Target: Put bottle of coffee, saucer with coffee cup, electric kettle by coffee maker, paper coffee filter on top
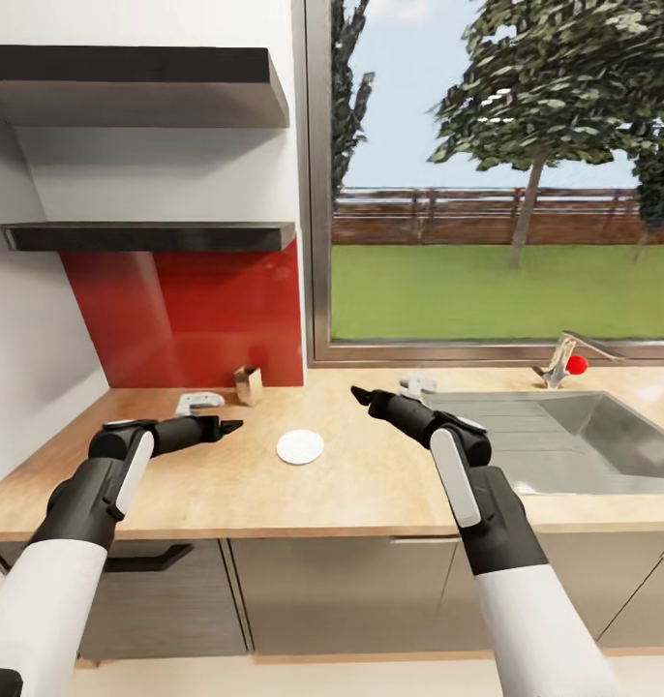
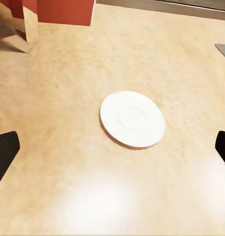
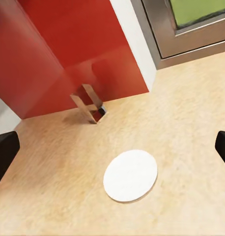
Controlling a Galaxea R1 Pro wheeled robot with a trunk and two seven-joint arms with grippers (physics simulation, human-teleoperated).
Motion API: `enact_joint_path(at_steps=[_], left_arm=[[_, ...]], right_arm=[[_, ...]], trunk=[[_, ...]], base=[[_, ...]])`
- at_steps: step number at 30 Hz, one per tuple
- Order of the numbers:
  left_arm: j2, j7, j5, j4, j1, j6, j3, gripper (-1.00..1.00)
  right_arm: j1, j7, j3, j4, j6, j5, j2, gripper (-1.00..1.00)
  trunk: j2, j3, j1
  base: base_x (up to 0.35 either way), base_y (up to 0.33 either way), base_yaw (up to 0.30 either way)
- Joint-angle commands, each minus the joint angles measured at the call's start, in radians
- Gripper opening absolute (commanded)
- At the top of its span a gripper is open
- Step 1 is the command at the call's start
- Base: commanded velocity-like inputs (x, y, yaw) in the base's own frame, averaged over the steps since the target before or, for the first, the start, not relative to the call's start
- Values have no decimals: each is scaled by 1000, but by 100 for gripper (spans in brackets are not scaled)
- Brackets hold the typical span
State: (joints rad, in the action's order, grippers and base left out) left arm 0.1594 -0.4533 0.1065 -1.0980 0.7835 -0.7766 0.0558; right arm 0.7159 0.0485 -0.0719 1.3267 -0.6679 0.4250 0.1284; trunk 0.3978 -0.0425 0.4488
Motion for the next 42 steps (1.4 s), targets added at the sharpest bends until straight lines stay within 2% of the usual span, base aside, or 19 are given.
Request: enact_joint_path(at_steps=[1, 8, 10, 12, 15, 17, 20, 23, 25, 29, 31, 36, 42], left_arm=[[0, 2, 12, 2, 1, -9, 1, 100], [-1, 3, 35, 41, 2, -10, 2, 100], [-1, 3, 56, 68, 2, -10, 3, 100], [-1, 3, 107, 115, 2, -10, 1, 100], [0, 3, 137, 144, 2, -11, 1, 100], [0, 3, 152, 174, 2, -12, 0, 100], [0, 2, 155, 190, 1, -46, 0, 100], [0, 1, 156, 192, 0, -86, -1, 100], [0, -3, 156, 193, 0, -123, -2, 100], [0, -89, 155, 196, -15, -173, -3, 100], [-1, -107, 154, 196, -23, -193, -5, 100], [-3, -116, 154, 197, -27, -202, -7, 100], [-3, -117, 154, 245, -27, -203, -7, 100]], right_arm=[[1, 4, 1, -1, -6, -3, 0, 100], [1, 5, 1, -70, -9, -3, 0, 100], [1, 5, 1, -85, -9, -2, 0, 100], [1, 5, 1, -109, -9, -2, 0, 100], [1, 5, 1, -126, -9, -1, 0, 100], [1, 12, 1, -155, -25, 26, 1, 100], [1, 39, 0, -178, -57, 99, 2, 100], [1, 44, 1, -182, -63, 120, 1, 100], [1, 46, 1, -183, -64, 127, 1, 100], [1, 47, 1, -214, -65, 130, 1, 100], [1, 48, 0, -234, -65, 131, 2, 100], [1, 48, 0, -244, -65, 132, 3, 100], [1, 55, -1, -290, -65, 132, 7, 100]], trunk=[[2, -2, 1], [2, -2, 1], [2, -2, 1], [2, -2, 1], [2, -2, 1], [2, -2, 1], [2, -2, 1], [2, -2, 1], [2, -2, 1], [2, -2, 1], [2, -2, 1], [2, -2, 1], [2, -2, 1]], base=[[285, 0, 0], [322, 0, 0], [334, 0, 0], [335, 0, 0], [335, 0, 0], [309, 0, 0], [113, 0, 0], [27, 0, 0], [8, 0, 0], [16, 0, 0], [181, 0, 0], [302, 0, 0], [162, 0, 0]])
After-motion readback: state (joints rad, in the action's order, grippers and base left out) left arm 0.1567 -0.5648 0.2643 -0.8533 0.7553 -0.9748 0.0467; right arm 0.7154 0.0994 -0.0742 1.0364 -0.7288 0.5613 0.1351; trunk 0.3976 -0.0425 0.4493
